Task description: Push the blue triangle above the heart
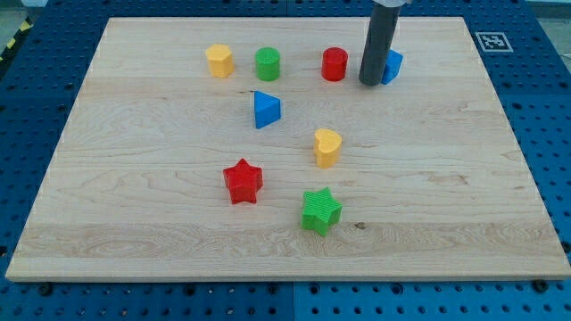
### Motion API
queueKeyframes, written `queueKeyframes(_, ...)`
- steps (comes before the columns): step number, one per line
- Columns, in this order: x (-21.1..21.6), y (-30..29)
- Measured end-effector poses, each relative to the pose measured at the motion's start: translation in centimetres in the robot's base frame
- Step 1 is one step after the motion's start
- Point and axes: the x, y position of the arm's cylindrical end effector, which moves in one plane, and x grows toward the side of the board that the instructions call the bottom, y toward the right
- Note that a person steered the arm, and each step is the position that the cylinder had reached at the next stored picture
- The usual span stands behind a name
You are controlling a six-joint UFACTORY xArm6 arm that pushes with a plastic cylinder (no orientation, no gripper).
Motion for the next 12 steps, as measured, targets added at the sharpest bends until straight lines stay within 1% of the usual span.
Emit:
queueKeyframes(1, 3.0, 0.0)
queueKeyframes(3, 3.6, 0.0)
queueKeyframes(4, 6.6, -0.8)
queueKeyframes(5, 9.3, -4.6)
queueKeyframes(6, 10.2, -9.7)
queueKeyframes(7, 10.2, -10.3)
queueKeyframes(8, 10.2, -12.2)
queueKeyframes(9, 10.2, -16.7)
queueKeyframes(10, 10.2, -17.0)
queueKeyframes(11, 9.0, -20.0)
queueKeyframes(12, 7.6, -21.2)
